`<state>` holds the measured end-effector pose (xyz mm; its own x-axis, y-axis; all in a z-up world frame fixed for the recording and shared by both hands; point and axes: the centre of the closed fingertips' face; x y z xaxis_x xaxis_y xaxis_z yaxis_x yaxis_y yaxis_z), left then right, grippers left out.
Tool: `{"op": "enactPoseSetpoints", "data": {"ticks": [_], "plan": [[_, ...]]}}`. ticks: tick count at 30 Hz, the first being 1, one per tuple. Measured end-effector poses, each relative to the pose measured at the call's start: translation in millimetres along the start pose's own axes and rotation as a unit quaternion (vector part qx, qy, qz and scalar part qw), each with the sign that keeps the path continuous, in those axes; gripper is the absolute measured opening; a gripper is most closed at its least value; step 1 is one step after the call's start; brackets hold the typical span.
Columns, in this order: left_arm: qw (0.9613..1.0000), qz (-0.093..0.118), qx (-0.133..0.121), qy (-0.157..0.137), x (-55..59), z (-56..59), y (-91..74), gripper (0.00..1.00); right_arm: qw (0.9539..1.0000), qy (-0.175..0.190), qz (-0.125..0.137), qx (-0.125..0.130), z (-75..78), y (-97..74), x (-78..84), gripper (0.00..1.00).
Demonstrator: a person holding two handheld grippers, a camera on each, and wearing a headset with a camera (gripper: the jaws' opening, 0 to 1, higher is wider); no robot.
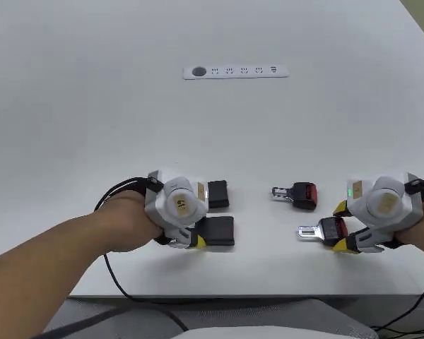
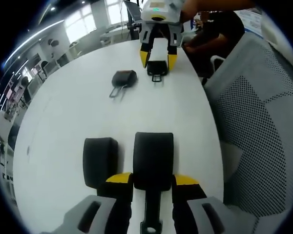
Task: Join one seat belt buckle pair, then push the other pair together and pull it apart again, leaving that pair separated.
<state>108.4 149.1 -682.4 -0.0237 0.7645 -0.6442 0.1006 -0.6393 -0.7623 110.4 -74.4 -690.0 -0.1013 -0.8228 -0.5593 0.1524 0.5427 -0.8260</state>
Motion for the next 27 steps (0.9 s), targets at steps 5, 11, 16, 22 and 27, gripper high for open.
{"op": "enactPoseSetpoints", "data": {"ticks": [5,11,16,22,27], "plan": [[0.9997,-0.015,0.008,0.019,5.1,0.3,5.2,0.32,0.9999,-0.008,-0.005,-0.007,-0.2,2.3,-0.3,0.35],[0.9992,-0.021,0.019,0.027,3.5,-0.6,3.9,0.32,0.9998,0.0,0.004,-0.018,-0.7,3.2,-0.2,0.35],[0.9996,-0.015,0.019,0.016,4.8,0.7,4.2,0.32,0.9994,0.02,0.008,-0.027,0.2,4.6,-1.1,0.34],[0.9997,-0.017,0.019,0.006,5.4,1.2,4.6,0.32,0.9994,0.022,-0.006,-0.024,-0.3,5.1,-1.2,0.34],[0.9996,-0.021,0.018,0.005,6.0,1.2,4.5,0.32,0.9995,0.023,-0.005,-0.02,-4.5,8.2,-7.5,0.34]]}}
Point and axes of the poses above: the centre of the closed fingertips' face, and the gripper's own axes: y roughly forward along the fingers, z roughly to its right, x roughly out of its underside, and after that the axes turned 12 degrees about z, right-handed
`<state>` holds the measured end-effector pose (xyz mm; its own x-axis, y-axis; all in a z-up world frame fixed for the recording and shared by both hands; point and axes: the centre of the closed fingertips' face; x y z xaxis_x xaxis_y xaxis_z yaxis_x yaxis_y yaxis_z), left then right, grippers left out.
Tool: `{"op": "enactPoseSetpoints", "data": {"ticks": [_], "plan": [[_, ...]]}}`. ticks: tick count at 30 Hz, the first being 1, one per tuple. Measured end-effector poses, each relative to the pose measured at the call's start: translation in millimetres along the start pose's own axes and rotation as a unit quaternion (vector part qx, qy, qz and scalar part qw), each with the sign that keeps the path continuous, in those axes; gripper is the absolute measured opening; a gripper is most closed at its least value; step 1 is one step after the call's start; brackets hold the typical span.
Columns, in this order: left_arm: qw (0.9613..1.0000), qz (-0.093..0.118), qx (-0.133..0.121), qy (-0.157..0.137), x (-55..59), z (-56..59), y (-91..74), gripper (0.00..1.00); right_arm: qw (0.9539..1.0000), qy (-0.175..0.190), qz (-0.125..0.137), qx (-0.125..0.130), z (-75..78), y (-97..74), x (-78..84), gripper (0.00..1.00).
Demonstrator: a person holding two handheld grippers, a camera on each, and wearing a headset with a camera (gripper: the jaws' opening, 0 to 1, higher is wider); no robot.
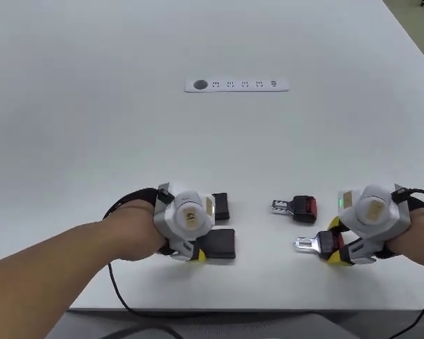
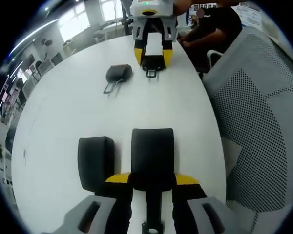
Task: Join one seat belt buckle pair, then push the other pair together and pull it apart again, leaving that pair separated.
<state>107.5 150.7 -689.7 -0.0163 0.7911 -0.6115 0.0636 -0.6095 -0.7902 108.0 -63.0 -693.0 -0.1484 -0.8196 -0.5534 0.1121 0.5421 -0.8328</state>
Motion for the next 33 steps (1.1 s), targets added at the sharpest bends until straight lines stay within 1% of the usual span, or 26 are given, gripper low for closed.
{"op": "enactPoseSetpoints", "data": {"ticks": [5,7,14,19,24,29,31,33], "plan": [[1.0,-0.002,0.003,-0.008,-0.1,0.4,0.4,0.32,0.9998,0.005,0.016,0.004,-1.2,9.4,-14.6,0.34],[0.9999,-0.003,0.005,-0.01,0.7,-0.5,1.4,0.32,0.9997,0.003,0.024,0.004,-5.4,14.9,-23.1,0.34],[0.9999,-0.006,0.007,-0.008,1.6,-0.3,1.4,0.32,0.9984,0.009,0.055,0.006,-7.2,34.5,-53.0,0.34],[0.9999,-0.011,0.006,-0.01,1.9,-0.3,1.6,0.32,0.9976,0.001,0.069,0.006,-15.2,45.8,-70.3,0.34],[0.9999,-0.009,0.005,-0.013,2.2,-0.5,1.7,0.32,0.997,-0.004,0.077,0.01,-14.3,54.4,-82.4,0.34],[0.9998,-0.01,0.006,-0.015,1.9,-0.2,2.3,0.32,0.9964,-0.009,0.084,0.009,-17.3,61.8,-92.0,0.34],[0.9998,-0.01,0.006,-0.016,1.7,-0.1,2.2,0.32,0.9964,-0.008,0.084,0.011,-17.5,63.8,-94.6,0.34],[0.9998,-0.01,0.005,-0.018,1.8,-0.1,2.5,0.32,0.9968,-0.014,0.077,0.013,-18.0,63.9,-94.7,0.34]]}}
Point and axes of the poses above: the centre of the closed fingertips' face, and the gripper's own axes: y roughly forward along the fingers, z roughly to its right, x roughly out of its underside, and after that the axes turned 12 degrees about z, right-handed
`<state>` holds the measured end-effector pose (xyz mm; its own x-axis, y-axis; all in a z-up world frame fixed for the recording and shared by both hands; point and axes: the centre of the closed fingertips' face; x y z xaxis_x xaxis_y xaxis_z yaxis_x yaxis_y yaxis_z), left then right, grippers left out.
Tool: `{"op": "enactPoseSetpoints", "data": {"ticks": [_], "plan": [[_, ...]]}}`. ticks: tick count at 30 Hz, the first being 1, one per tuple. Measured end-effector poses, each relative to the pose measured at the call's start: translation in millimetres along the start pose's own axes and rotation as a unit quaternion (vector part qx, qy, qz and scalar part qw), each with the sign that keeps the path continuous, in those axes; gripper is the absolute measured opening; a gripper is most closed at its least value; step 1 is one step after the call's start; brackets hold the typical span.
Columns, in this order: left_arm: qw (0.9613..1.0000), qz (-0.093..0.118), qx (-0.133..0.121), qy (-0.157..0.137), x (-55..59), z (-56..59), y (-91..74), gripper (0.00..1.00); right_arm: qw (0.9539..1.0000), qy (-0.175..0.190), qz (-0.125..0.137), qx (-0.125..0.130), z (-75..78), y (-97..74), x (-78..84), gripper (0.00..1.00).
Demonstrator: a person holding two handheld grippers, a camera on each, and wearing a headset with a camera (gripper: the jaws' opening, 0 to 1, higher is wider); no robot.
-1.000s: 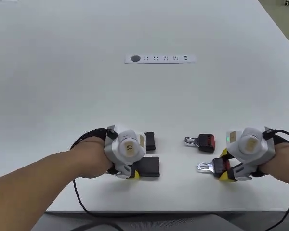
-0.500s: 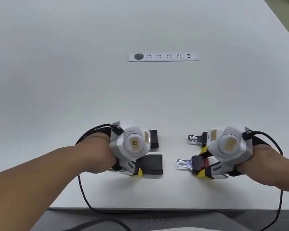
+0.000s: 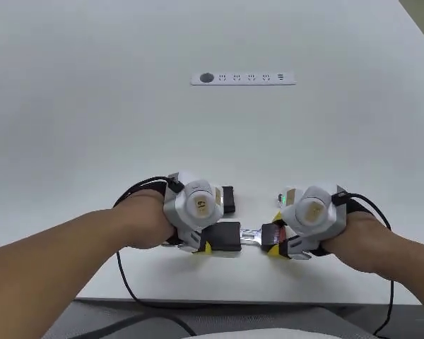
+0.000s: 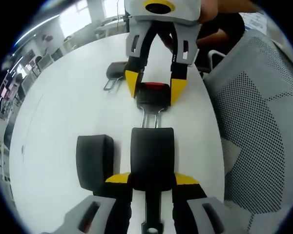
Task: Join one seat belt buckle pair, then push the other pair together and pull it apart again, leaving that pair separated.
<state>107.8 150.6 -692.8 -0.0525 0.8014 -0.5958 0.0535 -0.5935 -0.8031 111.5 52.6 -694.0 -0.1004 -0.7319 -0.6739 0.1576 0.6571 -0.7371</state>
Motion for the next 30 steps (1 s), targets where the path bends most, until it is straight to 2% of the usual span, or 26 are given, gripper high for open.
{"op": "enactPoseSetpoints", "data": {"ticks": [7,12,16,22,30], "plan": [[1.0,0.001,0.001,-0.001,0.5,-0.3,0.1,0.32,1.0,-0.006,-0.005,0.002,0.9,-1.1,0.0,0.34],[1.0,-0.005,0.003,0.003,-1.1,1.0,-0.4,0.32,0.9997,-0.025,-0.002,-0.008,-2.4,3.6,-5.4,0.34],[1.0,-0.005,0.003,-0.002,-1.2,0.3,-0.7,0.32,0.9998,-0.016,0.007,-0.009,-0.8,11.1,-11.2,0.34],[1.0,0.0,0.006,0.004,-1.2,0.8,-0.8,0.32,0.9996,-0.013,0.016,-0.016,-1.5,9.6,-10.1,0.34],[1.0,-0.003,0.007,0.005,-1.3,0.0,0.4,0.31,0.9994,-0.019,0.01,-0.026,-3.1,10.9,-14.1,0.33]]}}
Point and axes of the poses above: the centre of the closed fingertips' face, and the gripper's own axes: y roughly forward along the fingers, z roughly to its right, x roughly out of its underside, and after that the axes turned 12 degrees about z, right-handed
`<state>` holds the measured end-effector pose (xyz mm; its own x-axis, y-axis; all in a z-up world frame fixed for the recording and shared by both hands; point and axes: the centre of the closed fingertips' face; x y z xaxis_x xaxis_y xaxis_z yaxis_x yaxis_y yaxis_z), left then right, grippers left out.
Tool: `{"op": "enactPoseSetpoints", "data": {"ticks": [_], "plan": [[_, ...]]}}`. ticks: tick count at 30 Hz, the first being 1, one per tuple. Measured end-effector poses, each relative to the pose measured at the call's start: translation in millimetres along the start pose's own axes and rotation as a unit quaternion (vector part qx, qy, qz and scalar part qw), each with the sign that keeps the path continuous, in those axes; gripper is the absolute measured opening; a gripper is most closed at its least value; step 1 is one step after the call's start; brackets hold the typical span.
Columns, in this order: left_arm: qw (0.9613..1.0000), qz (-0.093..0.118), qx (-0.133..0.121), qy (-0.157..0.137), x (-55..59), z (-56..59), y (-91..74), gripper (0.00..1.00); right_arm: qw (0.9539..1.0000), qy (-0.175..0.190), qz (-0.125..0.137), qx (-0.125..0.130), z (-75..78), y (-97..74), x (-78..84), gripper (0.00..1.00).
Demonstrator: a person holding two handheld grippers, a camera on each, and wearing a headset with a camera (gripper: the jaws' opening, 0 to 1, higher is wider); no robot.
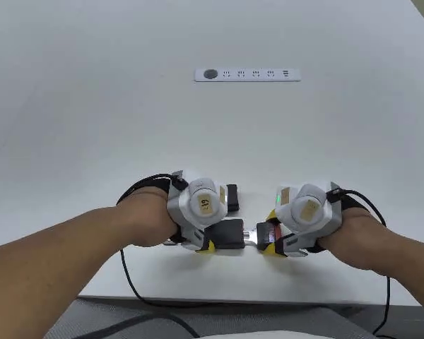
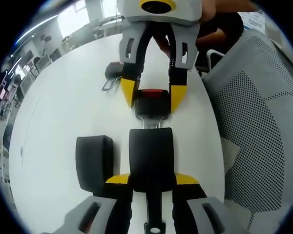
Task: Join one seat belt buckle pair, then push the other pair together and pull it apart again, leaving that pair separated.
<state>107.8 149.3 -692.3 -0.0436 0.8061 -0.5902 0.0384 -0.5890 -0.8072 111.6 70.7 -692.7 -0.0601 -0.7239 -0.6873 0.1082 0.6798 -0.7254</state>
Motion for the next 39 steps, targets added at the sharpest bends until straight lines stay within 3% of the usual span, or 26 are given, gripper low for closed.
{"op": "enactPoseSetpoints", "data": {"ticks": [12,16,19,20,21,30,33,39], "plan": [[0.9999,0.013,0.006,0.002,-0.3,-0.3,0.9,0.31,1.0,0.003,-0.005,-0.003,1.5,2.1,-2.8,0.32],[0.9999,0.005,0.008,0.007,-0.2,-1.0,2.0,0.31,1.0,0.007,0.002,-0.004,-0.4,3.8,-7.2,0.32],[0.9999,-0.002,0.009,0.011,0.3,-1.3,2.0,0.31,1.0,-0.002,-0.007,-0.003,-3.5,10.6,-12.3,0.32],[0.9999,-0.007,0.008,0.011,1.3,-0.9,1.6,0.31,0.9998,-0.003,-0.007,-0.016,-6.9,11.8,-13.9,0.32],[0.9999,-0.005,0.009,0.009,0.9,-0.2,2.1,0.31,1.0,0.001,-0.008,-0.006,-4.1,9.8,-13.6,0.32],[0.9999,-0.001,0.008,0.009,0.2,-0.9,1.9,0.31,0.9999,-0.003,-0.009,-0.005,-3.4,8.1,-11.9,0.32],[0.9999,0.012,0.011,0.005,2.0,-2.3,0.5,0.31,0.9998,-0.016,-0.002,-0.011,-3.8,5.1,-10.9,0.32],[1.0,-0.003,0.007,-0.004,2.1,-3.2,1.0,0.3,0.9993,-0.03,-0.02,-0.014,-2.0,5.4,-8.0,0.32]]}}
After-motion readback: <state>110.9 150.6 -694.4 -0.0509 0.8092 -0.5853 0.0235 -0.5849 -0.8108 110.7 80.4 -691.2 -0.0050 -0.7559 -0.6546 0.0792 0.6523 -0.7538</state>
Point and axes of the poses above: the centre of the closed fingertips' face, and the gripper's own axes: y roughly forward along the fingers, z roughly to its right, x roughly out of its underside, and after that the axes turned 12 degrees about z, right-handed
